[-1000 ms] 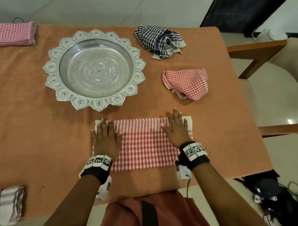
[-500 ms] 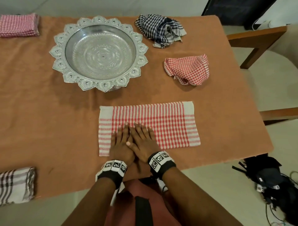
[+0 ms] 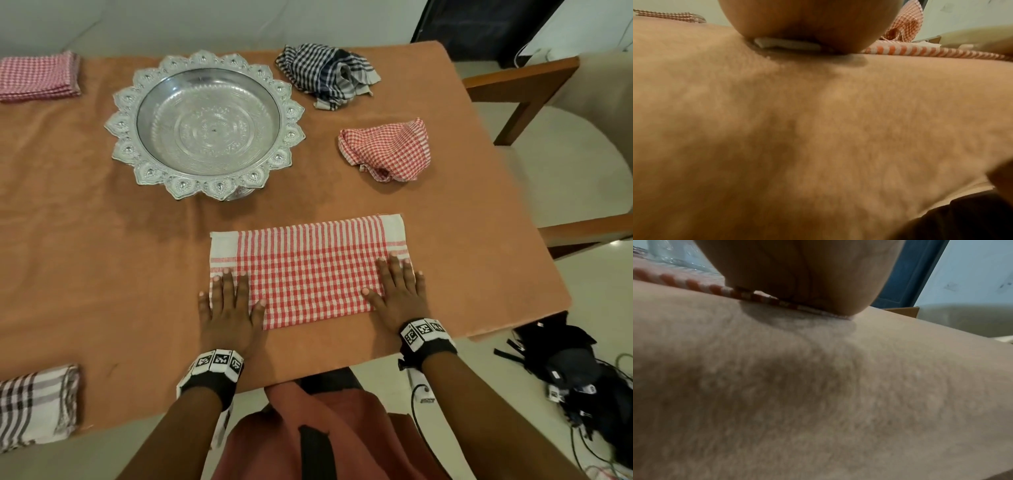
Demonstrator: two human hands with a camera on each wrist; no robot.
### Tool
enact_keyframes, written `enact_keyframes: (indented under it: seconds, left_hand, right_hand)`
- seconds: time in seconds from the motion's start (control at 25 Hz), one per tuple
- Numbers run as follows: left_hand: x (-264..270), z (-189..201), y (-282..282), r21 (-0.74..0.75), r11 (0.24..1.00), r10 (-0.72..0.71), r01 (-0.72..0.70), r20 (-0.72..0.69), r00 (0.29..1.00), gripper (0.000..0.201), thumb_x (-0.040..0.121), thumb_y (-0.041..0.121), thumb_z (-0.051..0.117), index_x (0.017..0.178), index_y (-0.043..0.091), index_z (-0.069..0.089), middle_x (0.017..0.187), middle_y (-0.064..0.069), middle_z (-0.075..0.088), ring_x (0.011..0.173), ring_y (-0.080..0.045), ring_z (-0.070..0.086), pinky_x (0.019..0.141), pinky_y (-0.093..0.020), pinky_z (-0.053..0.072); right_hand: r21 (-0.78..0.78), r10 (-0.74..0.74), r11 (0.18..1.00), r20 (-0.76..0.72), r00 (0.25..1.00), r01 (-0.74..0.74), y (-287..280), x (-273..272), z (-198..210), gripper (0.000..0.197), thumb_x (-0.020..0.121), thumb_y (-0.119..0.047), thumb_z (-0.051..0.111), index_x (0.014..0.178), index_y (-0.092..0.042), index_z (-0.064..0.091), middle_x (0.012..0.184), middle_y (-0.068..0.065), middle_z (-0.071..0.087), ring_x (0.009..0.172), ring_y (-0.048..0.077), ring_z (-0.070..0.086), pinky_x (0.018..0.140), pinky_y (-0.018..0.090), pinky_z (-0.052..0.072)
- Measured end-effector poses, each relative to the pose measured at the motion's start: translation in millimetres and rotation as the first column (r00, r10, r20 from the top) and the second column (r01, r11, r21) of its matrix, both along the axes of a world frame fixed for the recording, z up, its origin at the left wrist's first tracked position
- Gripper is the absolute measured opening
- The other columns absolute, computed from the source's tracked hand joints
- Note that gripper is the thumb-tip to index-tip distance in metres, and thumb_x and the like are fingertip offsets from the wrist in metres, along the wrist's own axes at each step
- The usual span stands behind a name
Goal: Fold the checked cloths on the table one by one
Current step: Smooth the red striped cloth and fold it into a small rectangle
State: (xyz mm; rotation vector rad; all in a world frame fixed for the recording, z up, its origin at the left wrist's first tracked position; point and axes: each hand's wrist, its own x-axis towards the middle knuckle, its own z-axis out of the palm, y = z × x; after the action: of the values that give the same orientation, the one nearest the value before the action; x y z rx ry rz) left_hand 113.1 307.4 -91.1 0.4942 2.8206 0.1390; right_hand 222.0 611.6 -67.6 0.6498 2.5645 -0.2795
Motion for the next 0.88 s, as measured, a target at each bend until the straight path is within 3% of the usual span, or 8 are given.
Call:
enact_keyframes:
  seconds: [0.16, 0.28, 0.36, 0.44, 0.48, 0.6, 0.68, 0.88]
  left_hand:
    - [-0.4, 5.5, -1.8, 0.014, 0.999, -0.041, 0.041, -0.002, 0.999, 0.072, 0.093, 0.055, 0.014, 0.152, 0.015, 0.022, 0.159, -0.015, 0.012, 0.146, -0.035, 0.013, 0.116, -0.053, 0.001]
    - [19.1, 12.5, 14.1, 0.038, 0.983, -0.179, 0.179, -0.019, 0.984, 0.067, 0.094, 0.048, 0.023, 0.150, 0.013, 0.023, 0.158, -0.017, 0.014, 0.144, -0.037, 0.016, 0.117, -0.050, 0.000]
    - [37.1, 16.8, 26.1, 0.089, 0.956, -0.276, 0.280, -0.056, 0.959, 0.072, 0.092, 0.047, 0.026, 0.152, 0.010, 0.014, 0.158, -0.016, 0.006, 0.145, -0.035, 0.009, 0.117, -0.046, -0.004]
    - [49.3, 14.1, 27.0, 0.063, 0.940, -0.337, 0.335, 0.018, 0.941, 0.079, 0.087, 0.050, 0.020, 0.150, 0.009, -0.005, 0.157, -0.013, -0.012, 0.146, -0.031, -0.006, 0.116, -0.041, -0.010]
    - [51.6, 11.8, 22.2, 0.043, 0.932, -0.361, 0.360, 0.024, 0.932, 0.078, 0.088, 0.051, 0.017, 0.150, 0.008, -0.003, 0.157, -0.013, -0.010, 0.147, -0.032, -0.002, 0.116, -0.041, -0.009]
    - [52.2, 6.1, -6.2, -0.029, 0.921, -0.386, 0.388, 0.055, 0.921, 0.067, 0.098, 0.052, 0.015, 0.149, 0.010, 0.023, 0.156, -0.013, 0.021, 0.142, -0.034, 0.025, 0.114, -0.044, 0.003]
    - [48.6, 6.3, -25.8, -0.036, 0.944, -0.324, 0.328, 0.083, 0.942, 0.068, 0.098, 0.056, 0.015, 0.151, 0.013, 0.018, 0.157, -0.012, 0.020, 0.143, -0.032, 0.021, 0.115, -0.042, 0.000]
    - [43.5, 9.9, -45.3, -0.059, 0.967, -0.241, 0.250, 0.121, 0.963, 0.072, 0.098, 0.060, 0.012, 0.153, 0.014, 0.012, 0.159, -0.009, 0.012, 0.145, -0.026, 0.014, 0.116, -0.042, -0.002]
  right_hand:
    - [0.008, -0.042, 0.999, -0.022, 0.999, 0.042, -15.0, -7.3, 14.3, 0.097, 0.071, -0.075, -0.009, 0.152, -0.022, -0.011, 0.157, 0.007, -0.022, 0.145, 0.028, -0.021, 0.111, 0.046, -0.021]
    - [-0.100, 0.089, 0.989, -0.144, 0.986, -0.104, -65.6, -15.8, 23.3, 0.091, 0.079, -0.074, -0.006, 0.152, -0.019, -0.007, 0.153, 0.004, -0.026, 0.140, 0.023, -0.026, 0.113, 0.042, -0.018]
    - [-0.185, 0.219, 0.949, -0.191, 0.957, -0.254, -108.5, -17.8, 24.0, 0.087, 0.082, -0.070, -0.003, 0.153, -0.020, -0.004, 0.157, 0.004, -0.020, 0.144, 0.022, -0.020, 0.116, 0.041, -0.015]
    - [-0.240, 0.303, 0.910, -0.174, 0.937, -0.339, -134.1, -16.0, 19.6, 0.088, 0.083, -0.070, -0.004, 0.153, -0.017, -0.001, 0.160, 0.006, -0.010, 0.147, 0.020, -0.014, 0.116, 0.037, -0.015]
    - [-0.229, 0.341, 0.901, -0.151, 0.928, -0.369, -138.4, -13.5, 14.9, 0.090, 0.081, -0.069, -0.008, 0.153, -0.016, -0.001, 0.161, 0.006, -0.008, 0.147, 0.019, -0.013, 0.117, 0.037, -0.014]
    - [-0.146, 0.418, 0.890, -0.124, 0.900, -0.433, -127.6, -2.4, 4.4, 0.087, 0.082, -0.069, -0.011, 0.152, -0.016, -0.007, 0.159, 0.003, -0.014, 0.146, 0.020, -0.016, 0.119, 0.044, -0.008]
    - [-0.094, 0.381, 0.915, -0.112, 0.918, -0.392, -104.3, 11.9, -0.1, 0.084, 0.084, -0.070, -0.010, 0.149, -0.018, -0.013, 0.156, 0.000, -0.018, 0.145, 0.020, -0.017, 0.119, 0.044, -0.008]
    - [0.055, 0.052, 0.997, -0.024, 0.998, -0.050, -10.7, 70.6, 3.5, 0.091, 0.079, -0.074, -0.019, 0.151, -0.019, -0.010, 0.159, 0.003, -0.010, 0.145, 0.019, -0.014, 0.119, 0.040, -0.007]
